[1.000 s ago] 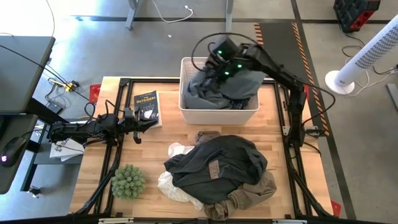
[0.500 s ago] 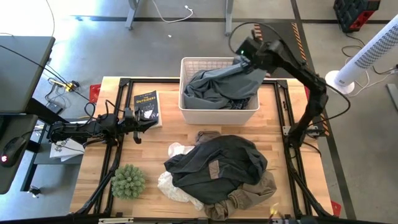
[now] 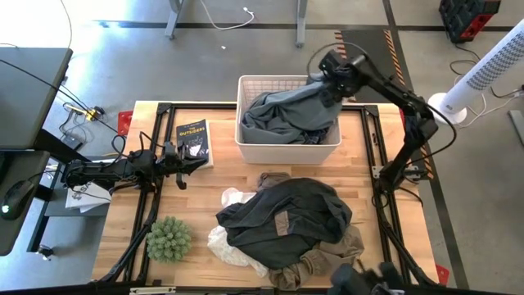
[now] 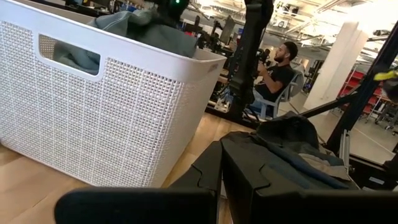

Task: Sort clothes
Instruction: Put the blue pants into the white bin

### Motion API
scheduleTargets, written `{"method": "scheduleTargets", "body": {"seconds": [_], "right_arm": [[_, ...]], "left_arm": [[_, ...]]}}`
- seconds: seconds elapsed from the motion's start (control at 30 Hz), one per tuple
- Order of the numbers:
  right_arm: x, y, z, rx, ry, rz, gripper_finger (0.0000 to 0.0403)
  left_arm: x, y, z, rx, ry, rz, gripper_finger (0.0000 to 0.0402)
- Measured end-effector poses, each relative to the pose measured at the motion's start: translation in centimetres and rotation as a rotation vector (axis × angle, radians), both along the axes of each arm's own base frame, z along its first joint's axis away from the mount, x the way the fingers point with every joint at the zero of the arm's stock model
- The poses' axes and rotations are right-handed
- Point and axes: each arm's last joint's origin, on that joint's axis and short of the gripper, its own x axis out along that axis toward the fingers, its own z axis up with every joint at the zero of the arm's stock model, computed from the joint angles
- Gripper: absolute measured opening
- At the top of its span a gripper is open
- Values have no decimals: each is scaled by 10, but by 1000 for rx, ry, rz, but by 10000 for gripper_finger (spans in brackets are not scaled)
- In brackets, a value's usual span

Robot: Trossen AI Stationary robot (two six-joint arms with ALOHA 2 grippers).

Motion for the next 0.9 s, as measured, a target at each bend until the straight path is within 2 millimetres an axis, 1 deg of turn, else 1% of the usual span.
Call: {"method": "scheduleTargets", "body": {"seconds": [0.13, 0.23, 0.33, 0.4, 0.47, 0.53, 0.7, 0.8, 0.9], "right_arm": [[29, 9, 28, -148, -157, 106, 116], [48, 20, 41, -200, -255, 203, 116], [68, 28, 46, -207, -396, 320, 116], [82, 32, 42, -208, -469, 371, 116], [98, 35, 27, -185, -482, 410, 116], [114, 36, 6, -149, -459, 432, 116], [148, 34, -66, 4, -324, 462, 116], [159, 34, -105, 95, -224, 484, 116], [161, 34, -130, 168, -146, 486, 116]], "left_arm": [[0, 0, 0, 0, 1, 0, 10], [0, 0, 0, 7, 2, 4, 10], [0, 0, 0, 7, 2, 7, 10], [0, 0, 0, 8, 1, 7, 10], [0, 0, 0, 8, 2, 7, 10], [0, 0, 0, 8, 2, 7, 10], [0, 0, 0, 8, 2, 7, 10], [0, 0, 0, 8, 2, 7, 10], [0, 0, 0, 8, 2, 7, 10]]}}
